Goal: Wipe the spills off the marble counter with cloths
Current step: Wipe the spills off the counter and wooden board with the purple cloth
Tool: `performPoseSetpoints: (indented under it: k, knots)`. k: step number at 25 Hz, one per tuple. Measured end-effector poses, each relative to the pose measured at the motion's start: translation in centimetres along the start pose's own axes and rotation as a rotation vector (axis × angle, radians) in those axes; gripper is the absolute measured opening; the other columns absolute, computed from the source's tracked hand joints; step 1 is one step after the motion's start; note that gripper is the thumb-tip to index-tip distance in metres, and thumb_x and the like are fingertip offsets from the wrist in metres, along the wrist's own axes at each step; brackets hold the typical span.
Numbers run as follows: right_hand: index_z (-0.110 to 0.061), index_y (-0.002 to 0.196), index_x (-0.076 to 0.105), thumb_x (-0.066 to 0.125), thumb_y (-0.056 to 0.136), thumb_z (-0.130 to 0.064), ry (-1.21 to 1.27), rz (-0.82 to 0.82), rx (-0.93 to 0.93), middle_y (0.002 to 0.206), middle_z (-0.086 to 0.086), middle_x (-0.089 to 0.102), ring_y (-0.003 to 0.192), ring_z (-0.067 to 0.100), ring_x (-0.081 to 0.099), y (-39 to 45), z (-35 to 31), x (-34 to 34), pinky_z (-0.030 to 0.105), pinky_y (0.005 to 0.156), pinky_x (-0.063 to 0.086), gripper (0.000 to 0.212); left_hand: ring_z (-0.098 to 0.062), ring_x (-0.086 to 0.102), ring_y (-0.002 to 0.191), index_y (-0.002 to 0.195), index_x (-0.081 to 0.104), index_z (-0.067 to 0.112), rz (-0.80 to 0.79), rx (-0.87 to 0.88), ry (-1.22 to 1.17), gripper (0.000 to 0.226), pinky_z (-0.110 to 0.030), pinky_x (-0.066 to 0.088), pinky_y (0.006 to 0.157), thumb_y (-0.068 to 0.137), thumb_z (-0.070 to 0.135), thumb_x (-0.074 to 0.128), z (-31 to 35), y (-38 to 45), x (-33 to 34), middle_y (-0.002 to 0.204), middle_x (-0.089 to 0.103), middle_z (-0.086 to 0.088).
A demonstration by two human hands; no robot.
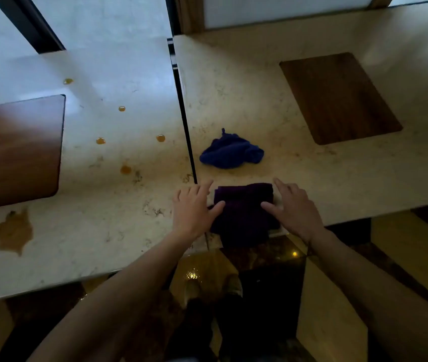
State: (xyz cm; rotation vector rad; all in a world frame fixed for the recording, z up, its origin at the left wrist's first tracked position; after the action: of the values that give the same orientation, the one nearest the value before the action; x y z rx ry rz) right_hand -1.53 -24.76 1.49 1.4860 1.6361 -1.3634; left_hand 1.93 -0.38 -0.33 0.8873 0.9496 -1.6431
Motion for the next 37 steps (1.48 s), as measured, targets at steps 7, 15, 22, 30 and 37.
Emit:
performPoseSetpoints:
  k: [7, 15, 22, 30, 37]
  knots:
    - [-0.021, 0.136, 0.051, 0.064, 0.091, -0.037, 0.26, -0.077, 0.14, 0.133, 0.008, 0.043, 0.121, 0.027, 0.05, 3.3, -0.4, 1.7, 0.044, 0.101, 0.047, 0.049, -0.028, 0.047, 0.128, 0.132, 0.054, 0.025, -0.224, -0.075, -0.005, 0.043, -0.055, 0.016, 0.117, 0.094, 0.043, 0.054, 1.1, 2.8, 1.4, 0.129, 0.06, -0.003]
    - [-0.019, 0.116, 0.053, 0.057, 0.096, -0.023, 0.641, -0.061, 0.105, 0.116, 0.002, 0.059, 0.105, 0.019, 0.058, 1.4, -1.7, -0.5, 0.037, 0.089, 0.053, 0.02, -0.017, 0.063, 0.095, 0.114, 0.051, 0.02, -0.206, -0.096, -0.573, 0.016, -0.035, 0.06, 0.079, 0.099, 0.024, 0.054, 1.5, 0.7, -0.6, 0.104, 0.06, 0.001]
    - [-0.024, 0.106, 0.054, 0.057, 0.097, -0.019, 0.829, -0.009, -0.151, 0.103, -0.006, 0.061, 0.095, 0.011, 0.061, -0.9, -8.2, -2.9, 0.022, 0.071, 0.053, 0.01, -0.017, 0.069, 0.092, 0.119, 0.045, 0.022, 0.057, -0.129, -0.671, 0.016, -0.04, 0.063, 0.07, 0.103, 0.023, 0.047, -0.4, -4.9, -6.5, 0.108, 0.065, -0.002]
    - [-0.021, 0.114, 0.051, 0.052, 0.1, -0.017, 0.824, -0.057, -0.367, 0.105, 0.0, 0.06, 0.09, 0.015, 0.062, -3.8, -20.5, -0.4, 0.023, 0.069, 0.055, 0.014, -0.025, 0.067, 0.076, 0.119, 0.04, 0.025, 0.266, -0.104, -0.597, 0.014, -0.056, 0.057, 0.059, 0.105, 0.027, 0.039, -10.3, -9.9, -12.8, 0.1, 0.064, 0.0]
    - [-0.037, 0.107, 0.051, 0.051, 0.101, -0.022, 0.806, -0.026, -0.238, 0.107, -0.005, 0.06, 0.093, 0.011, 0.062, -7.5, -24.6, 3.7, 0.027, 0.072, 0.056, 0.016, -0.023, 0.068, 0.082, 0.122, 0.042, 0.025, 0.144, -0.061, -0.671, 0.018, -0.054, 0.059, 0.062, 0.105, 0.03, 0.04, -16.7, -11.9, -13.0, 0.106, 0.066, -0.006]
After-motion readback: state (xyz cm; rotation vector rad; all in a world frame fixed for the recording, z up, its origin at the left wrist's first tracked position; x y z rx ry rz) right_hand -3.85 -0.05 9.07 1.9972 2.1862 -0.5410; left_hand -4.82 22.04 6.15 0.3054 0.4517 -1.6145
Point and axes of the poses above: each hand's wrist, its own y-axis towards the middle knuckle, its own x-axis out of the palm, z = x × y, the point moved 2 cm from there along y, towards the middle knuckle
